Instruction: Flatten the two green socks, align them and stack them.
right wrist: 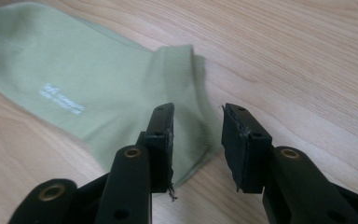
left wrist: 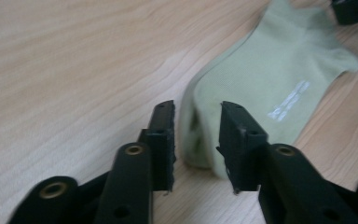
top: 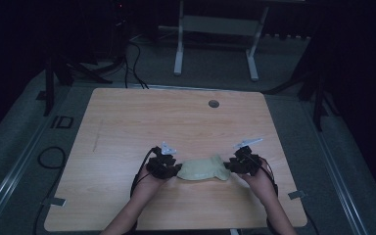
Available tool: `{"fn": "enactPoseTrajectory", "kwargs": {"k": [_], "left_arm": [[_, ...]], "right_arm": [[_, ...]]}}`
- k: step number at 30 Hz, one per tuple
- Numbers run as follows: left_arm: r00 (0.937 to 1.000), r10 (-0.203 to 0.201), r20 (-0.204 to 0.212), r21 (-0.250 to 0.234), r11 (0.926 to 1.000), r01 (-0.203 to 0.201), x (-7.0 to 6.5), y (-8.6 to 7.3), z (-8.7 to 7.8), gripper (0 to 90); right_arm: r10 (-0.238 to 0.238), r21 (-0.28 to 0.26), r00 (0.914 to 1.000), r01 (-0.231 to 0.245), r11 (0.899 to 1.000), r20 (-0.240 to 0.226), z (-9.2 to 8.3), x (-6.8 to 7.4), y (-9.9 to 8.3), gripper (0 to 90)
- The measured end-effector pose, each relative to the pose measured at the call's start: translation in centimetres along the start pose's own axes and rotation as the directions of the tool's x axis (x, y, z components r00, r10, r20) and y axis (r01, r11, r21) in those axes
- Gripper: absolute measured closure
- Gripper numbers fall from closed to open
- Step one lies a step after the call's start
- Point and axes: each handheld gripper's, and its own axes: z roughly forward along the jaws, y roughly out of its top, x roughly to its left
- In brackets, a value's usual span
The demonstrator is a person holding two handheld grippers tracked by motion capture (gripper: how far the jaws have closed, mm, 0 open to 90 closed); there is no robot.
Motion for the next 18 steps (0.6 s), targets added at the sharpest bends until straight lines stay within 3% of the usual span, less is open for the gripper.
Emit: {"fn": "enactPoseTrajectory", "kwargs": {"k": [4, 10, 12, 15, 18], "left_arm": [[0.9993, 0.023, 0.028, 0.025, 0.9994, -0.024, -1.2, 0.4, 0.8, 86.6], [0.9981, 0.054, 0.030, 0.071, 0.9959, -0.056, -2.3, 0.5, 2.6, 88.9], [0.9972, 0.075, 0.008, 0.072, 0.9945, -0.075, -2.5, 0.4, 2.9, 88.8], [0.9961, 0.088, -0.008, 0.081, 0.9929, -0.087, -2.3, 0.4, 3.1, 88.8], [0.9969, 0.073, -0.028, 0.084, 0.9940, -0.071, -1.6, 0.5, 3.1, 88.7]], "right_arm": [[-0.025, 0.006, 0.9996, 0.025, 1.000, -0.013, 0.3, 0.9, -0.2, 75.8], [-0.034, 0.049, 0.9990, 0.036, 0.998, -0.028, 1.9, 1.3, -0.6, 81.1], [-0.024, 0.043, 0.9992, 0.025, 0.999, -0.031, 2.0, 1.3, -0.6, 81.0], [-0.027, 0.045, 0.9992, 0.029, 0.999, -0.028, 2.1, 1.4, -0.4, 81.0], [-0.030, 0.043, 0.9990, 0.031, 0.999, -0.033, 2.2, 1.4, -0.2, 81.0]]}}
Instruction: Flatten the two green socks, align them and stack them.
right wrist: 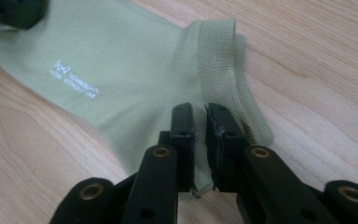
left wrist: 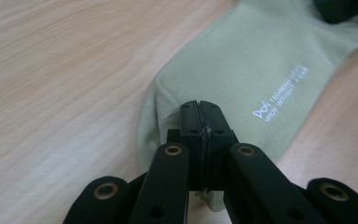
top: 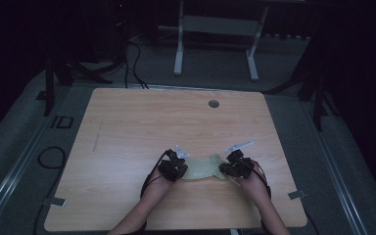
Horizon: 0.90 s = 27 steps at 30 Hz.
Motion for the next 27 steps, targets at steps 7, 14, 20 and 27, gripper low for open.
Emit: {"fn": "enactPoseTrajectory", "kwargs": {"k": [7, 14, 20, 27], "left_arm": [[0.9990, -0.034, -0.030, 0.000, 0.9994, 0.034, 1.9, -0.3, -0.6, 88.7], [0.9940, -0.088, -0.064, -0.028, 0.9958, 0.087, 4.0, -1.1, -1.6, 88.6], [0.9900, -0.114, -0.083, -0.031, 0.9933, 0.111, 5.1, -1.6, -1.9, 87.6], [0.9867, -0.138, -0.085, -0.040, 0.9900, 0.135, 5.8, -2.0, -2.2, 87.7]], "right_arm": [[-0.008, -0.001, 0.9998, 0.008, 1.000, -0.016, 0.7, 0.6, 0.9, 81.0], [-0.013, -0.002, 0.9995, 0.013, 1.000, -0.029, 1.5, 0.9, 2.0, 80.8], [-0.015, -0.012, 0.9986, 0.015, 1.000, -0.050, 2.0, 1.1, 2.6, 80.0], [-0.026, -0.022, 0.9971, 0.024, 0.999, -0.071, 2.5, 1.2, 3.2, 76.6]]}}
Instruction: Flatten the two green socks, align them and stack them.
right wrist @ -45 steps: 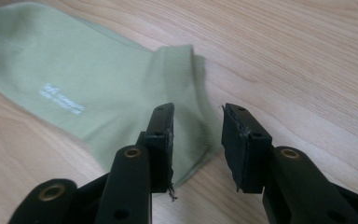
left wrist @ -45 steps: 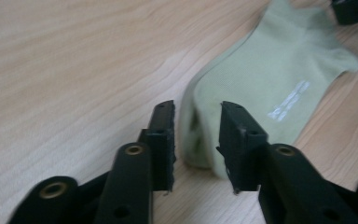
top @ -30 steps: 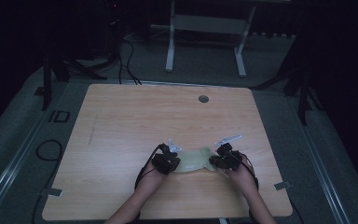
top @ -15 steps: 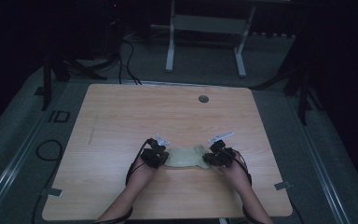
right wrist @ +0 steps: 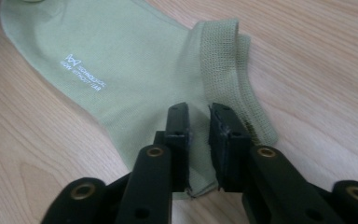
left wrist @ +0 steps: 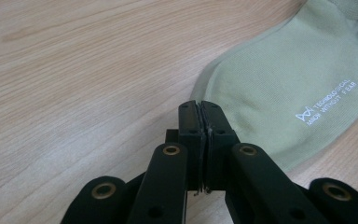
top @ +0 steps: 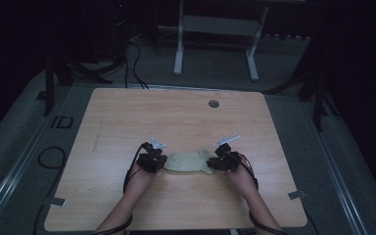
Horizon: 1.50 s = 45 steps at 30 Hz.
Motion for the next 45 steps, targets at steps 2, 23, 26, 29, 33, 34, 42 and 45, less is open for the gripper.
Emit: {"fn": "enactPoseTrajectory", "kwargs": {"k": [2, 23, 26, 29, 33, 34, 42, 45], "left_arm": [[1.0000, -0.008, 0.005, -0.009, 0.9999, 0.008, 0.2, 0.0, -0.1, 87.6], [0.9960, -0.021, 0.087, -0.104, 0.9942, 0.030, -0.4, -0.6, -2.2, 9.0], [0.9963, 0.009, 0.085, -0.121, 0.9926, 0.001, -1.2, -0.9, -2.4, 7.4], [0.9967, 0.026, 0.078, -0.123, 0.9922, -0.016, -1.6, -1.2, -2.5, 5.6], [0.9949, 0.035, 0.094, -0.125, 0.9919, -0.023, -2.1, -1.9, -3.0, 2.9], [0.9945, 0.039, 0.097, -0.121, 0.9923, -0.027, -2.1, -2.1, -3.2, 2.9], [0.9940, 0.036, 0.103, -0.108, 0.9939, -0.024, -1.8, -3.9, -4.0, 2.9], [0.9951, 0.026, 0.095, -0.106, 0.9942, -0.016, -1.5, -4.6, -4.3, 2.9]], "right_arm": [[-0.005, 0.002, 1.0000, 0.005, 1.000, -0.007, 0.2, 0.1, 0.3, 74.1], [-0.011, -0.074, 0.9999, 0.012, 0.997, 0.011, -3.3, 0.5, 0.3, 20.1], [0.010, -0.095, 0.9995, -0.013, 0.995, -0.031, -3.7, 0.2, -0.2, 17.7], [0.006, -0.118, 1.0000, -0.007, 0.993, -0.006, -4.2, -0.1, -0.9, 14.8], [0.010, -0.160, 0.9995, -0.005, 0.987, 0.029, -5.1, -0.5, -2.2, 14.3], [0.010, -0.163, 0.9993, -0.004, 0.987, 0.035, -5.3, -0.6, -2.5, 14.1], [-0.004, -0.193, 0.9966, 0.020, 0.981, 0.083, -6.8, -1.4, -5.2, 13.9], [-0.003, -0.197, 0.9959, 0.020, 0.980, 0.090, -7.2, -1.7, -6.3, 12.8]]}}
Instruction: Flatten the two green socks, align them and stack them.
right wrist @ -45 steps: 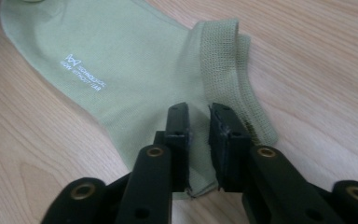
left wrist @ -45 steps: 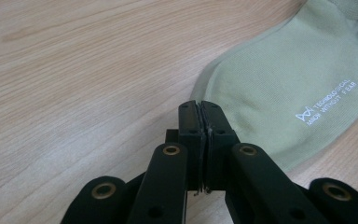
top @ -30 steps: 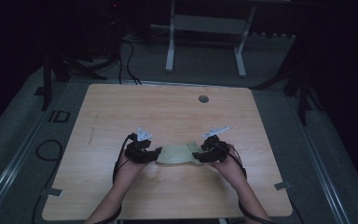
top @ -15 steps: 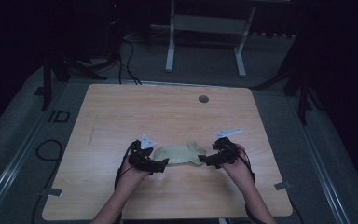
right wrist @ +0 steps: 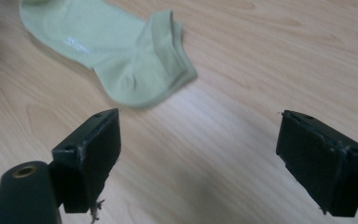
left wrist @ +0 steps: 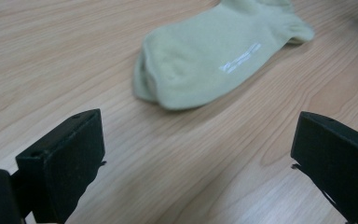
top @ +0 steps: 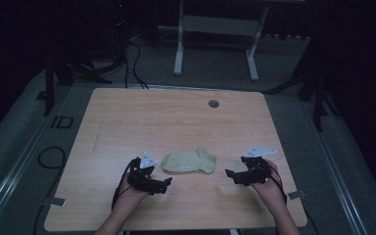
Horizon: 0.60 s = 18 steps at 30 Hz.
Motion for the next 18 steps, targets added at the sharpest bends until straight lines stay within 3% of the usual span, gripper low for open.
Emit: {"fn": "enactPoseTrajectory", "kwargs": {"k": [11, 14, 18], "left_arm": [[0.9985, -0.029, -0.046, -0.009, 0.9996, 0.029, 1.3, -3.0, -1.9, 2.9], [0.9975, -0.007, -0.070, -0.001, 1.0000, 0.007, 1.5, -3.8, -2.5, 2.9], [0.9962, 0.008, -0.086, -0.017, 0.9998, -0.010, 1.5, -5.0, -3.4, 2.9]], "right_arm": [[-0.013, -0.064, 0.9993, 0.015, 0.998, 0.035, -1.7, -0.6, -3.9, 12.1], [-0.022, -0.066, 0.9983, 0.026, 0.998, 0.055, -2.1, -0.7, -4.8, 12.0], [0.010, -0.093, 0.9964, -0.002, 0.996, 0.084, -3.0, -1.1, -5.8, 12.0]]}}
